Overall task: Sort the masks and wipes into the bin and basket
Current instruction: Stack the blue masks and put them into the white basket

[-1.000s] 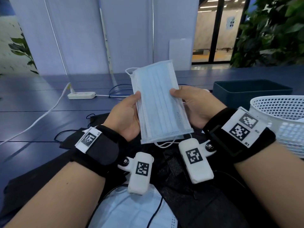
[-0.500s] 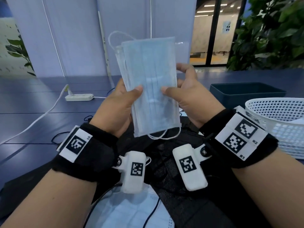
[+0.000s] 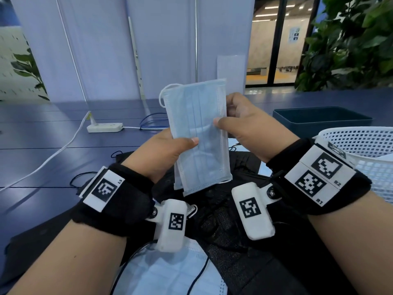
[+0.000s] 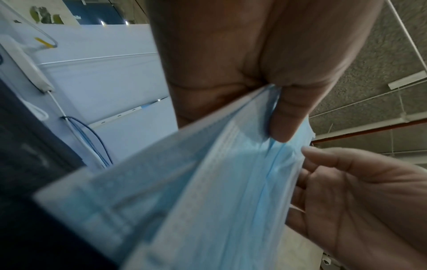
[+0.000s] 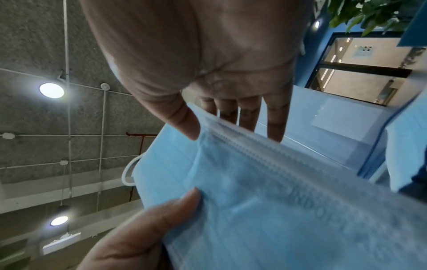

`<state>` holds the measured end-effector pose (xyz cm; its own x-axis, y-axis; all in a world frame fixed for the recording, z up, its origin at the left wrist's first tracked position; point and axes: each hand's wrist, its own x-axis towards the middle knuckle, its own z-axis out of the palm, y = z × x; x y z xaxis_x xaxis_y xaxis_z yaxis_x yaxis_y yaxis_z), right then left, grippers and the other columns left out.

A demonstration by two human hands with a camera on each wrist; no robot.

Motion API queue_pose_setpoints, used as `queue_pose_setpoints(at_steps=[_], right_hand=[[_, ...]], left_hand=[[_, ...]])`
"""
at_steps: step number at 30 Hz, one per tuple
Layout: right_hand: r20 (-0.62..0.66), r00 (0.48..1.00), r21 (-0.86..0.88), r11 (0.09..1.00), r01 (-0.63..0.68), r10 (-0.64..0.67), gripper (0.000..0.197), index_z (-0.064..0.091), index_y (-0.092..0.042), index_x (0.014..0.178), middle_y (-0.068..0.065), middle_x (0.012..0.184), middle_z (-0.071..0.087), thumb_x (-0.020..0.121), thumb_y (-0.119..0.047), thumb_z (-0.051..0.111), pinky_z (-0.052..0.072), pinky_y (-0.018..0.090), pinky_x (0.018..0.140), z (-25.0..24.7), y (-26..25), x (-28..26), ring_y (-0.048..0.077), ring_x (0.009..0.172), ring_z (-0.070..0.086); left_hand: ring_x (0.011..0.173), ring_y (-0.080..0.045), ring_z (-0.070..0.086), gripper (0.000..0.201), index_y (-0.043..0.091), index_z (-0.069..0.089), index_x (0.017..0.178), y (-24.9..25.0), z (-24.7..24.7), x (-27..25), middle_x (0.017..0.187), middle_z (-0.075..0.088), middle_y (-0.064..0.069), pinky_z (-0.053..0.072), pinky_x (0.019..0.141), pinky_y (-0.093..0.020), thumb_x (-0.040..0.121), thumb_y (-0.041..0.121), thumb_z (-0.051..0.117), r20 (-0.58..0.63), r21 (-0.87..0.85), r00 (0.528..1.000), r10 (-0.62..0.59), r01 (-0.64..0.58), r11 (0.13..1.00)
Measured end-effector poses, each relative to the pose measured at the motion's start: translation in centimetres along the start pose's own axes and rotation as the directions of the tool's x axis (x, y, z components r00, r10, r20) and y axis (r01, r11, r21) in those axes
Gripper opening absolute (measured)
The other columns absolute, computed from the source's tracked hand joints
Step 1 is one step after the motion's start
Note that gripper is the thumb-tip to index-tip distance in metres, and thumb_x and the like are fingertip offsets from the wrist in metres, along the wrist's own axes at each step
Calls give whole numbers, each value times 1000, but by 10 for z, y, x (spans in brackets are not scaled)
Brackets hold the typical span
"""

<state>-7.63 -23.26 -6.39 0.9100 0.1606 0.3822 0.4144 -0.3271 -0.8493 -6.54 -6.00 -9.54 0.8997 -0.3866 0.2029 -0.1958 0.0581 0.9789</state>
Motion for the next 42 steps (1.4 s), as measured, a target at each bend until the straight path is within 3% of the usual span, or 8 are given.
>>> queue_pose_setpoints(at_steps=[6, 10, 13, 19, 24, 29, 35, 42], right_hand=[[-119, 935, -245, 923, 298, -334, 73, 17, -45, 137, -24, 115, 37, 87, -15, 61, 38, 2, 89, -26, -33, -20, -23, 97, 43], [-114, 926, -494, 829, 262, -360, 31, 57, -26, 117, -18, 98, 54, 87, -21, 61, 42, 12, 84, -58, -46, -34, -9, 86, 52], [-220, 928, -549, 825, 137, -301, 10, 61, -20, 100, -11, 85, 60, 92, -25, 57, 50, 19, 72, -94, -50, -43, -4, 74, 56], [-690, 702, -370, 920, -132, -176, 19, 59, -17, 110, 6, 91, 59, 95, -16, 48, 35, 3, 36, -191, -20, -73, -12, 46, 53], [-841, 538, -237, 935, -264, -61, 26, 42, -28, 104, 1, 109, 47, 88, -9, 50, 39, 0, 44, -236, 16, -99, -19, 60, 55], [-756, 631, -190, 865, -464, 173, 38, 54, -31, 73, 13, 117, 51, 91, -2, 36, 51, 22, 41, -261, 44, -112, 17, 50, 66], [-596, 714, -473, 557, -683, 368, 23, 68, -2, 97, 21, 98, 67, 90, -6, 46, 49, 35, 71, -270, 49, -121, 34, 86, 63], [-479, 719, -684, 300, -665, 504, 28, 61, -4, 90, 14, 97, 61, 97, -21, 40, 41, 36, 85, -258, 71, -119, 28, 88, 54]], left_hand=[[77, -7, 71, 25, 23, 69, 85, 21, 15, -3, 82, 75, 9, 56, 71, -25, 94, 10, 49, 5, 114, 1000, 20, -20, 993], [91, -14, 71, 9, 29, 76, 80, 50, 40, 4, 94, 75, 6, 50, 91, -41, 78, 30, 68, 77, 253, 994, 71, -89, 964], [103, -25, 67, 48, 18, 69, 108, 67, 65, 18, 110, 71, -5, 47, 98, -46, 66, 41, 69, 195, 261, 980, 37, -89, 961], [69, -14, 63, 25, 25, 55, 105, 67, 134, 51, 92, 64, 0, 58, 57, -28, 93, 4, 54, 319, 266, 948, -14, -75, 961], [46, -6, 60, 17, 15, 52, 104, 63, 193, 70, 80, 64, -3, 46, 42, -16, 94, 1, 51, 279, 127, 959, -48, 13, 992], [38, -9, 55, 15, 13, 52, 98, 53, 229, 101, 86, 63, -14, 37, 33, -15, 93, -1, 53, 192, 277, 975, -114, 57, 959], [57, -17, 48, 24, 12, 46, 108, 33, 249, 126, 71, 57, -10, 33, 38, -19, 90, 10, 62, 115, 652, 980, -161, 48, 757], [66, -13, 43, 15, 12, 53, 85, 5, 277, 136, 87, 48, 0, 36, 58, -24, 94, 24, 53, 230, 970, 949, -215, -206, 131]])
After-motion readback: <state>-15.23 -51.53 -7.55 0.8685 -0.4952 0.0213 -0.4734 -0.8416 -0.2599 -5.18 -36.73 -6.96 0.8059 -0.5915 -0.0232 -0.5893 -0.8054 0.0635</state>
